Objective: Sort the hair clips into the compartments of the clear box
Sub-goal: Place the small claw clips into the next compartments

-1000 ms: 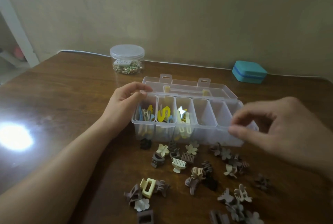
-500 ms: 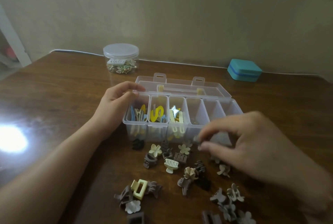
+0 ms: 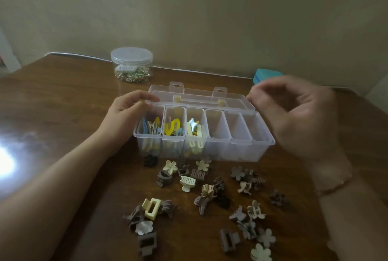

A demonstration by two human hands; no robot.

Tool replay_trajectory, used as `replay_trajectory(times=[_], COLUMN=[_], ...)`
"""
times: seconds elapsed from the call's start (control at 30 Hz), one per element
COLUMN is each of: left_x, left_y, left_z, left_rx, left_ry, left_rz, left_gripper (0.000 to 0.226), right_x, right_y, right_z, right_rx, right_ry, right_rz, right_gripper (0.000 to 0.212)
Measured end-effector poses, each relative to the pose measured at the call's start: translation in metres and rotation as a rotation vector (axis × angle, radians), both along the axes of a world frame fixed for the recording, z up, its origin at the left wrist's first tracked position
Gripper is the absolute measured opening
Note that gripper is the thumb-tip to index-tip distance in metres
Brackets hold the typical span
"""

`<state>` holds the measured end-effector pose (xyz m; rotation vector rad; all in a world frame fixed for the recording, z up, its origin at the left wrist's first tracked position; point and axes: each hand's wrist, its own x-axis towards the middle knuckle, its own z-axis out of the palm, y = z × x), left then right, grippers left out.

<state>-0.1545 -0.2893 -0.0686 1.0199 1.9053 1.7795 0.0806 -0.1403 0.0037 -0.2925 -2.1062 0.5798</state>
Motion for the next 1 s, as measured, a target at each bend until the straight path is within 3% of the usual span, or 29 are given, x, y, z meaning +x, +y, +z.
replay_trajectory(times=[0.1, 0.17, 0.33, 0.43, 0.5, 0.63, 0.73, 0.83, 1.0], left_x=[0.001, 0.001, 0.002, 0.001, 0.0, -0.001, -0.002, -0.002, -0.003], left_y=[-0.001, -0.001, 0.0, -0.001, -0.001, -0.001, -0.002, -0.001, 0.0], left_z=[0.001, 0.001, 0.002, 0.001, 0.001, 0.0, -0.001, -0.001, -0.003], left_rx=[-0.001, 0.001, -0.011, -0.02, -0.015, -0.019, -0.017, 0.0, 0.015], left_ry=[-0.002, -0.004, 0.016, 0.026, 0.026, 0.01, 0.009, -0.005, 0.01], left_rz=[-0.008, -0.014, 0.006, 0.01, 0.007, 0.009, 0.015, -0.006, -0.025], left_gripper=[0.018, 0.021, 0.024, 0.025, 0.025, 0.025, 0.024, 0.017, 0.025], right_x=[0.018, 0.039, 0.121, 0.16, 0.173, 0.155, 0.113, 0.057, -0.013], right_y=[-0.002, -0.003, -0.007, -0.013, -0.012, -0.015, -0.012, -0.007, 0.004], right_z=[0.027, 0.038, 0.005, -0.03, -0.048, -0.05, -0.03, -0.004, -0.013], right_rx=[-0.064, -0.051, 0.084, 0.019, -0.026, 0.036, 0.113, 0.06, -0.052], right_ry=[0.168, 0.141, -0.402, -0.726, -0.81, -0.728, -0.5, -0.329, -0.292], right_rz=[0.037, 0.045, -0.182, -0.221, -0.175, -0.107, -0.021, 0.078, 0.119], right_gripper=[0.007, 0.009, 0.028, 0.047, 0.048, 0.016, 0.013, 0.011, 0.011])
